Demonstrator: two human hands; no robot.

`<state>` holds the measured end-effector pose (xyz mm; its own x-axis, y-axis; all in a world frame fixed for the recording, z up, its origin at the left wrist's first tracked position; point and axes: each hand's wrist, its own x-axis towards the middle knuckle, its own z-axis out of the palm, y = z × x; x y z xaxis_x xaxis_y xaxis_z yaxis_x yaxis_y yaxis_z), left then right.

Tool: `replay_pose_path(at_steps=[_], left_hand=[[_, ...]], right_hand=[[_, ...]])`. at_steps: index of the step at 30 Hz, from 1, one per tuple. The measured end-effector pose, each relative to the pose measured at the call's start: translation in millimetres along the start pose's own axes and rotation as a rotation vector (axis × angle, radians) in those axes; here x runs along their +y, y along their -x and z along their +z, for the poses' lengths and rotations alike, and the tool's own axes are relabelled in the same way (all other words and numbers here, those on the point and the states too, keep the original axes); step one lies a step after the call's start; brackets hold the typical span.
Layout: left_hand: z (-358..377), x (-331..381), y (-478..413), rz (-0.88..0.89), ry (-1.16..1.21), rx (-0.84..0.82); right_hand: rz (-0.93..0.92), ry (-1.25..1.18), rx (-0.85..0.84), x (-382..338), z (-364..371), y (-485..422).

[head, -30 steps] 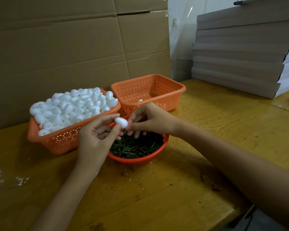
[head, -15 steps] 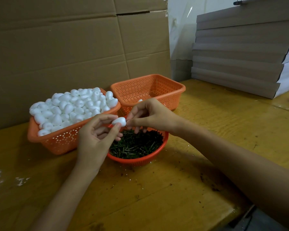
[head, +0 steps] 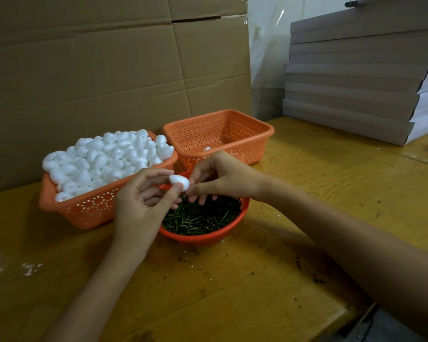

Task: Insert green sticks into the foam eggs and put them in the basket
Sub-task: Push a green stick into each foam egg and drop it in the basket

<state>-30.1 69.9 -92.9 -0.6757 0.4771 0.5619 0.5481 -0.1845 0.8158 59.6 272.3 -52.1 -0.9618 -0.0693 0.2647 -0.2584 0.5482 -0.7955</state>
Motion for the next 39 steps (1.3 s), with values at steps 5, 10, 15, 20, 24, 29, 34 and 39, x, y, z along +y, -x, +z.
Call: replay_pose_path(at_steps=[5, 10, 15, 20, 24, 29, 34, 39], left_hand=[[1, 3, 0, 0.009, -0.005, 0.011], [2, 4, 1, 0.009, -0.008, 0.016], [2, 4, 1, 0.019, -0.005, -0.003], [2, 5, 3, 0.045, 0.021, -0.026], [1, 7, 2, 0.055, 0.054, -0.015], [2, 8, 2, 0.027, 0.051, -0.015], [2, 8, 2, 0.019, 0.027, -0.010], [4, 8, 2, 0.014, 0.001, -0.007]], right_hand=[[0.001, -0.002, -0.021, 0, 0, 0], [0.003, -0.015, -0.029, -1, 0, 0], [0.008, -0.057, -0.018, 1, -1, 0], [-0.013, -0.090, -0.016, 3, -2, 0], [-0.030, -0.161, 0.021, 2, -5, 1], [-0.021, -0.288, 0.147, -4, -12, 2], [0.008, 0.204, 0.582, 4, -38, 6], [0.166, 0.742, 0.693, 21, -59, 10]])
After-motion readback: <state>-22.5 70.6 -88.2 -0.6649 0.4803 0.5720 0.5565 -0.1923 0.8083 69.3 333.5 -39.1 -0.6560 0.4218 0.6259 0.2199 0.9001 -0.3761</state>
